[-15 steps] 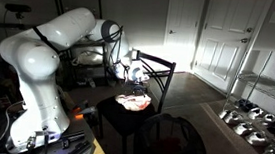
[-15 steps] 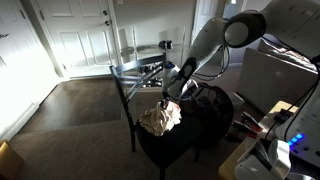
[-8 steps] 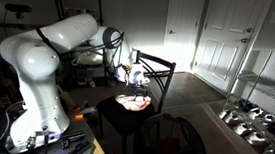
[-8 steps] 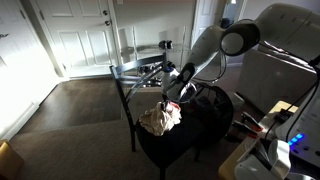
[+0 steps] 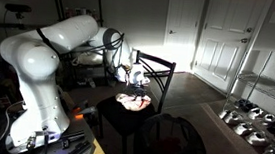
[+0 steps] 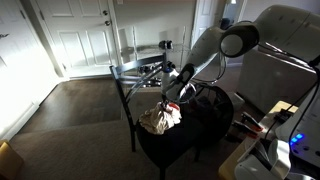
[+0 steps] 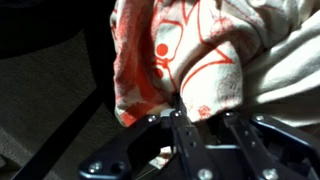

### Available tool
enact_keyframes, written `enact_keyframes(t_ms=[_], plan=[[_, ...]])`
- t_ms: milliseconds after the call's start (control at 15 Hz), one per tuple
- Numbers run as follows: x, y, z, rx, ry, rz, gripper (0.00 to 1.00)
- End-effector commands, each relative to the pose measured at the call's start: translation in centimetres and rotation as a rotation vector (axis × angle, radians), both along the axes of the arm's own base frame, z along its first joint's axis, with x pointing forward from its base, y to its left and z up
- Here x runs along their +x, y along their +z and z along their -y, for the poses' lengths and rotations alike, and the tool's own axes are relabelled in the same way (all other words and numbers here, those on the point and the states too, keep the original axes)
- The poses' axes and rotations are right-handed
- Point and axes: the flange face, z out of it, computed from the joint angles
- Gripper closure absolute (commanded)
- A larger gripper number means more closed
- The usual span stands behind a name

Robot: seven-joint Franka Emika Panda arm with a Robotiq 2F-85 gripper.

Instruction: Put the peach t-shirt in the black bag.

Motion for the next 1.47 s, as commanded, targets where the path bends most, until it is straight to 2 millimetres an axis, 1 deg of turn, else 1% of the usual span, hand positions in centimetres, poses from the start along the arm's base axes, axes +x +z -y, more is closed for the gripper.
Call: enact_keyframes(t_ms=[0,133,333,600,733,933,1133,1400], plan=[[0.1,-0.1,0.4,0.02,-0.03,-0.014,0.99],[0.1,-0.1,0.6,0.021,-0.036,-0.013,1.0],[0.1,0.4,1.1,0.009,-0.023,0.0,0.98],[-0.3,1.1,2.1,-0.015,0.063,-0.017,0.98],[-0.7,1.6,3.4,-0.042,0.123,-0.02,0.98],[-1.4,2.4,6.3,-0.076,0.186,-0.035,0.98],[-2.7,4.2,9.5,-0.104,0.23,-0.039,0.98],[-4.1,5.7,12.7,-0.108,0.261,-0.04,0.98]])
